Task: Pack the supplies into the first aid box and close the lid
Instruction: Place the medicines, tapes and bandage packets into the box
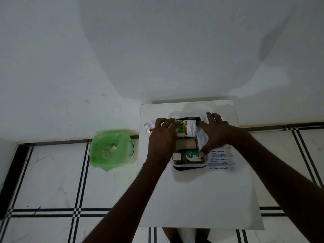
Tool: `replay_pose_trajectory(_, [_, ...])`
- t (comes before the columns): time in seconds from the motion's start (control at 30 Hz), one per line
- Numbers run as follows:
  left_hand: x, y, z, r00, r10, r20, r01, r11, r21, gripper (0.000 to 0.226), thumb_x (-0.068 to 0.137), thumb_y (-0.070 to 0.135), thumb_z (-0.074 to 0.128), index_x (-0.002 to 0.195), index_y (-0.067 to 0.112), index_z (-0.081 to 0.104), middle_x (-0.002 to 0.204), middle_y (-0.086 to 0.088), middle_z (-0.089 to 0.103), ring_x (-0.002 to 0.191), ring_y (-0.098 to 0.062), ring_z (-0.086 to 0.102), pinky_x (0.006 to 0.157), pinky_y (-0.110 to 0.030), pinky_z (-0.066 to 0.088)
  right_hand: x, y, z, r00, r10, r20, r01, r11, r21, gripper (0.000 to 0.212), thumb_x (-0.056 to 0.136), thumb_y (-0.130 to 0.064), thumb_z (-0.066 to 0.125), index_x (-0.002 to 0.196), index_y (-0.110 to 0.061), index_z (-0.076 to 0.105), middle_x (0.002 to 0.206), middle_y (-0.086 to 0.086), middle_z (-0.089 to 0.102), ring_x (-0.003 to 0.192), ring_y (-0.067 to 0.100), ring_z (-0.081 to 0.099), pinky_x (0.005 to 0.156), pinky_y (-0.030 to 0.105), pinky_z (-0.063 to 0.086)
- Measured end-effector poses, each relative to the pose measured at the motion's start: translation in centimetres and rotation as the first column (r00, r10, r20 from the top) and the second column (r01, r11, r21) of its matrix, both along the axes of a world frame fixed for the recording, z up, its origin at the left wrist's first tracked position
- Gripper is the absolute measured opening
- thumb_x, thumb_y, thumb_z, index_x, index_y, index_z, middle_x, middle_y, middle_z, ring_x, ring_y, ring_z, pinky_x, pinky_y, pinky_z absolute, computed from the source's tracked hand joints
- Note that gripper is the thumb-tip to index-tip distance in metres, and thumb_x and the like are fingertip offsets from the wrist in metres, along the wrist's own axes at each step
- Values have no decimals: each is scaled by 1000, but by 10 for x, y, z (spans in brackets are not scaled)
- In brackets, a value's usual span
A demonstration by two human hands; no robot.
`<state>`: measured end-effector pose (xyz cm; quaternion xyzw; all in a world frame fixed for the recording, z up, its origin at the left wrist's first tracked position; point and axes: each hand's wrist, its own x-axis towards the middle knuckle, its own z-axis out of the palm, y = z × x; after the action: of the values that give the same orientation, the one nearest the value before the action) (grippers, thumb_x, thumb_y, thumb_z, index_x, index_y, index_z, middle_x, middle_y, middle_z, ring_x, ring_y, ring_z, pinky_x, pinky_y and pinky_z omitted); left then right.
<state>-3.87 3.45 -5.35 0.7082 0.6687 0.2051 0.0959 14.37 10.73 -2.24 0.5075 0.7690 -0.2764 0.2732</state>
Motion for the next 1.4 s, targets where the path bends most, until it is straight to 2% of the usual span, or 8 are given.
replay_pose_trajectory(0.33, [-3,-4,-5,999,3,-41,-1,999,40,39,78,3,72,116,12,69,118,-8,71,114,-33,58,88,-42,55,10,-15,-1,980,56,-190,22,921,388,123,55,-54,84,149,-14,14,158,19,6,145,37,6,110,55,30])
replay_pose_trajectory(0.63, [2,-6,-9,999,-19,-44,20,999,31,37,83,7,67,120,10,68,125,-10,67,118,-35,55,94,-46,51,12,-33,-26,958,14,-285,103,915,390,126,63,-49,82,155,-18,2,161,18,4,147,37,6,111,55,31])
replay_pose_trajectory(0.7, [5,-8,-5,1000,-11,-16,11,999,40,36,87,10,64,123,10,66,129,-11,65,122,-34,53,99,-47,49,17,-37,-21,895,-10,-447,205,898,390,112,70,-42,79,155,-15,11,161,17,11,147,35,11,114,53,29])
replay_pose_trajectory(0.8, [5,-12,3,985,103,139,-115,990,87,35,89,10,61,124,10,64,126,-9,65,118,-27,54,100,-35,46,30,-45,-30,752,-134,-646,493,765,415,67,84,-36,68,141,-12,42,146,13,45,135,29,39,107,41,36])
replay_pose_trajectory(0.9, [-12,-11,-5,911,306,275,-348,930,118,28,91,9,55,117,10,65,109,-11,68,99,-28,62,84,-34,51,43,-54,-60,682,-425,-595,700,613,365,38,93,-32,56,123,-8,54,119,14,65,110,31,60,89,38,48])
replay_pose_trajectory(1.07, [-30,-12,-44,901,430,58,-415,893,-175,35,88,17,65,121,6,58,107,-23,62,97,-43,58,80,-47,47,31,-74,-91,747,-602,-284,658,606,446,83,72,-48,75,132,-3,39,120,21,51,109,38,52,85,48,47])
replay_pose_trajectory(1.23, [-23,-13,-62,906,423,-32,-416,870,-264,58,80,21,74,129,1,50,113,-26,55,102,-46,53,77,-49,47,28,-71,-101,612,-655,-443,790,487,372,91,60,-29,87,133,-2,39,121,25,46,107,41,50,84,48,48])
replay_pose_trajectory(1.4, [-21,-4,-65,831,527,177,-467,834,-293,64,76,8,76,133,3,46,117,-24,52,102,-39,57,72,-35,45,32,-65,-98,433,-700,-568,901,354,251,91,64,-10,84,139,-1,34,126,28,48,113,42,50,92,44,46])
